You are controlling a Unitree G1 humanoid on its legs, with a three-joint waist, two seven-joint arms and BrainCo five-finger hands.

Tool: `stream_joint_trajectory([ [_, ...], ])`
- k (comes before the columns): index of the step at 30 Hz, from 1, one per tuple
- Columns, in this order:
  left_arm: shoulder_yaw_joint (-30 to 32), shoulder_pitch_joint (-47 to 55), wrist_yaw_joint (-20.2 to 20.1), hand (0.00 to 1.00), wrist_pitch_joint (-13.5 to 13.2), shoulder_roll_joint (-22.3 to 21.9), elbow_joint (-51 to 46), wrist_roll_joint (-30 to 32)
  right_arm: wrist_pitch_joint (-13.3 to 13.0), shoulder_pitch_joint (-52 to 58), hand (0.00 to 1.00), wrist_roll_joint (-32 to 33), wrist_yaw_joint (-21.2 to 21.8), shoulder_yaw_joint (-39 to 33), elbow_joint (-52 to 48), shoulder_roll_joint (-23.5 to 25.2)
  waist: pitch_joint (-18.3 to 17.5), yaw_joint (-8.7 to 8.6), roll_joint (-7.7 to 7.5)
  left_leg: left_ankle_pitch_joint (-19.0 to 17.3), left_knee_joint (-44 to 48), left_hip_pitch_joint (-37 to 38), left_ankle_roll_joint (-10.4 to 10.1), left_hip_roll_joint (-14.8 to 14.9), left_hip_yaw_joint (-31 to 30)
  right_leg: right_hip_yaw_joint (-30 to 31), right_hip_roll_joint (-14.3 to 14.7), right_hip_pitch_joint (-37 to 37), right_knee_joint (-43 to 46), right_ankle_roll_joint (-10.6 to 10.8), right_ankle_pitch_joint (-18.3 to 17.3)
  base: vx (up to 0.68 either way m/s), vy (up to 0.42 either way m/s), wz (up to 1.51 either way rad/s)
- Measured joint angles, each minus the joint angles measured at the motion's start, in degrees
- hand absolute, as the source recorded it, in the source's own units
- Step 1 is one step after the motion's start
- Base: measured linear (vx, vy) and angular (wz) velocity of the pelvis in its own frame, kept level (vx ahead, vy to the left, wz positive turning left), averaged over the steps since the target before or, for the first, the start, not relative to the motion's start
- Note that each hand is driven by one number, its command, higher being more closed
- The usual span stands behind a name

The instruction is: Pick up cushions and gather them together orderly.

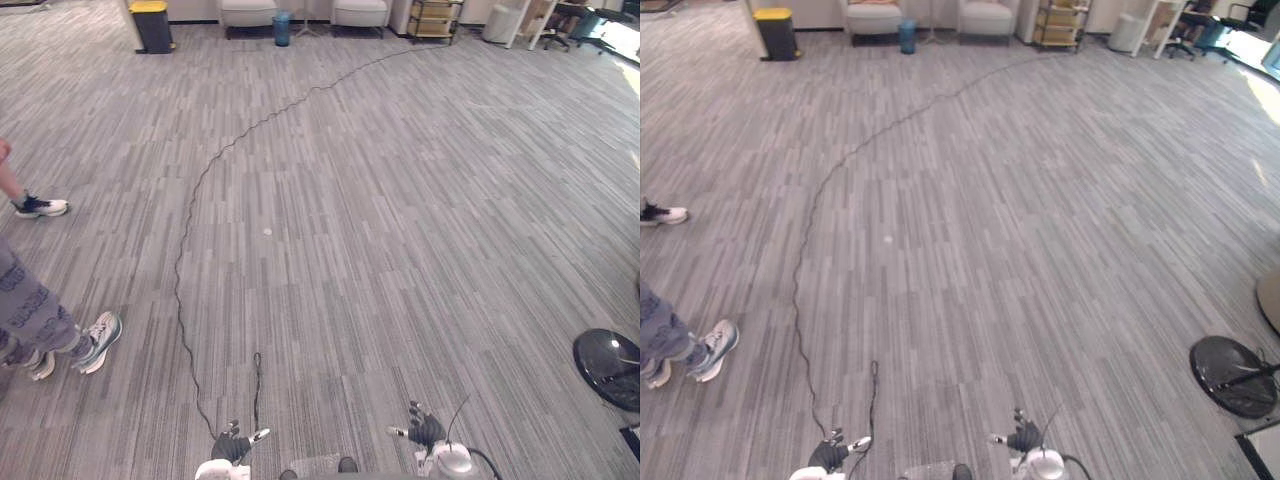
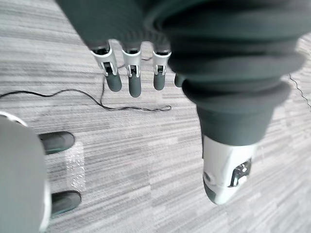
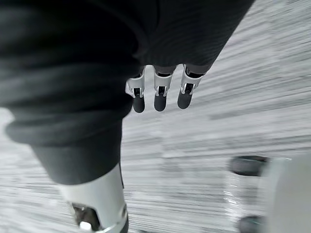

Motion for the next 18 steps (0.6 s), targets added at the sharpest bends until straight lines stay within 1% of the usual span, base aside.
stream_joint_trajectory([
  [1, -0.04, 0.01, -0.09, 0.0, 0.02, -0.03, 0.02, -0.02, 0.49, -0.05, 0.0, 0.12, 0.12, -0.8, 0.28, 0.42, 0.0, 0.06, 0.01, 0.06, -0.04, -0.34, 0.09, -0.15, -0.68, -0.69, -0.15, -0.06, -0.04, 0.1, -0.16, 0.03, 0.002, 0.19],
  [6, -0.04, -0.05, -0.18, 0.0, 0.03, -0.49, 0.07, -0.1, 0.89, 0.03, 0.0, 1.45, 0.31, -4.31, 0.55, 0.72, -0.05, 0.53, 0.11, 0.14, -0.37, -0.53, 0.18, -0.45, -1.89, -2.58, -0.43, 0.47, -0.06, 0.48, -0.43, 0.05, 0.012, 0.18],
  [8, -0.03, -0.29, -0.21, 0.0, -0.01, -0.67, 0.87, -0.11, 0.89, 0.11, 0.0, 2.79, 0.35, -5.55, 0.67, 0.81, -0.05, 0.53, 0.45, 0.14, -0.4, -0.08, 0.18, -0.56, -2.64, -3.81, -0.56, 1.13, -0.07, 0.53, -0.45, 0.05, 0.011, 0.14],
  [13, 0.13, -0.42, -0.25, 0.0, 0.05, -1.33, 1.16, -0.14, 0.91, 0.33, 0.0, 2.93, 0.33, -7.23, 0.8, 1.31, -0.13, 0.67, 1.05, 0.24, -0.55, 0.45, 0.31, -0.79, -3.27, -5.01, -0.81, 1.92, -0.07, 0.68, -0.58, -0.01, 0.003, 0.09],
  [15, 0.14, -0.42, -0.27, 0.0, 0.19, -1.56, 1.24, -0.11, 0.91, 0.4, 0.0, 3.82, 0.31, -8.71, 0.8, 1.98, -0.05, 0.68, 1.23, 0.62, -0.85, 0.52, 0.8, -1.0, -3.43, -5.39, -0.99, 1.88, 0.02, 0.39, -0.85, -0.05, -0.003, 0.06],
  [18, 0.13, -0.75, -0.26, 0.0, 0.77, -1.58, 1.79, -0.1, 0.91, 0.76, 0.0, 4.73, 0.23, -9.01, 0.82, 2.1, -0.09, 0.65, 1.29, 1.68, -2.12, 1.04, 1.01, -1.2, -4.61, -6.73, -1.19, 1.85, 0.87, 0.34, -1.44, -0.04, -0.007, 0.18],
])
